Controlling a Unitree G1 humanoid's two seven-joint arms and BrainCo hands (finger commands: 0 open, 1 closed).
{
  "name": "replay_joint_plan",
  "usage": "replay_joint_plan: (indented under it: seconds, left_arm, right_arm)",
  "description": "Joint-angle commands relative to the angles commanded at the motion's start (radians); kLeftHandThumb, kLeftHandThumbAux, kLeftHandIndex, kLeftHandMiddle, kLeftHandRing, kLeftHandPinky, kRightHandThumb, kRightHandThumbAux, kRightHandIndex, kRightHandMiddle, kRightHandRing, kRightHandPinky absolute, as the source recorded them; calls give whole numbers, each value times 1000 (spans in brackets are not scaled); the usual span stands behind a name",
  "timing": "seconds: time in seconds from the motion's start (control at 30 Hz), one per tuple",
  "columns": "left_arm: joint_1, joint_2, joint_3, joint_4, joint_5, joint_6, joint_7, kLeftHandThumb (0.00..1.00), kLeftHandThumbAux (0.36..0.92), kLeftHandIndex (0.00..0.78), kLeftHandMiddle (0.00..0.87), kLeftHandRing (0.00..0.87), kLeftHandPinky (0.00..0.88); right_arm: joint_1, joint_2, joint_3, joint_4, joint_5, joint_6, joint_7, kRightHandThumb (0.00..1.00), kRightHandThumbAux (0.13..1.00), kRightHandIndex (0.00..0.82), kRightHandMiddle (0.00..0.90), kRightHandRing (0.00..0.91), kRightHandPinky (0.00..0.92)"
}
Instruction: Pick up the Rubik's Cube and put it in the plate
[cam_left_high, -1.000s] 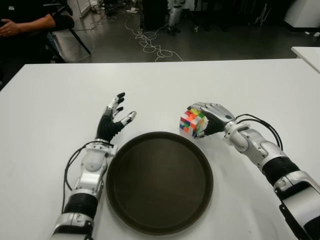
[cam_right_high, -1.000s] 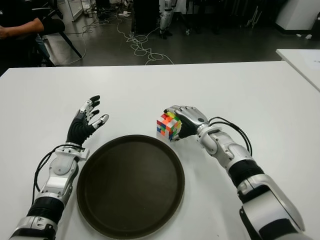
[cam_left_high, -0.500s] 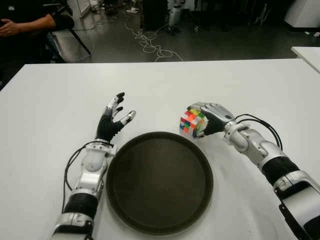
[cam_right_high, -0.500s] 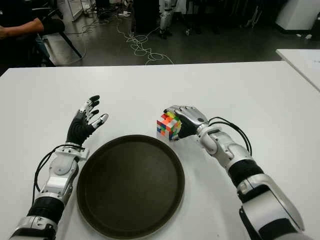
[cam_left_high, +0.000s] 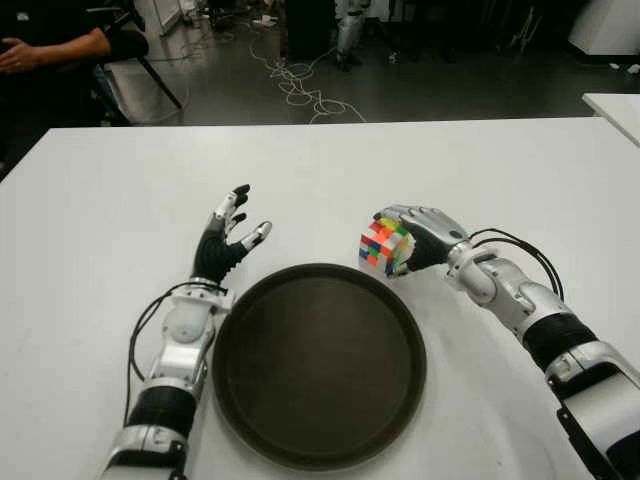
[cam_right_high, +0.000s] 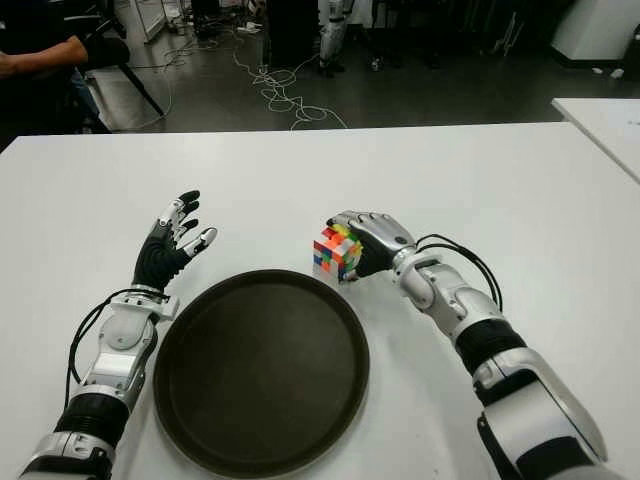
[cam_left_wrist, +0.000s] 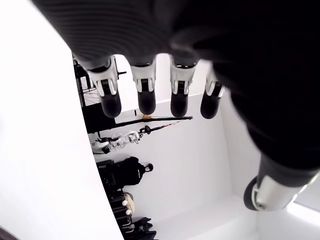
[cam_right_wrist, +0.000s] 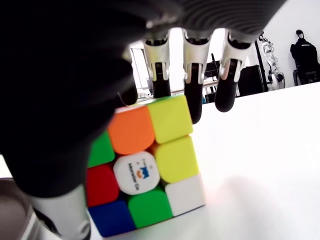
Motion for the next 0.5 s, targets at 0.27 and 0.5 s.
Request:
replay_joint_plan:
  seconds: [0.27,0.5]
  left_arm:
    - [2,-2,-3,-4,4,-6,2,0,620,59,96,34,0]
    - [5,-7,-1,-13,2,5,5,0,634,59,101,41,7]
  right_arm:
    - [1,3,2,7,6,-25,-5,0,803,211,214,236,257]
    - [-4,-3,13,10,-13,-54,-29,0,808,209,216,234,255]
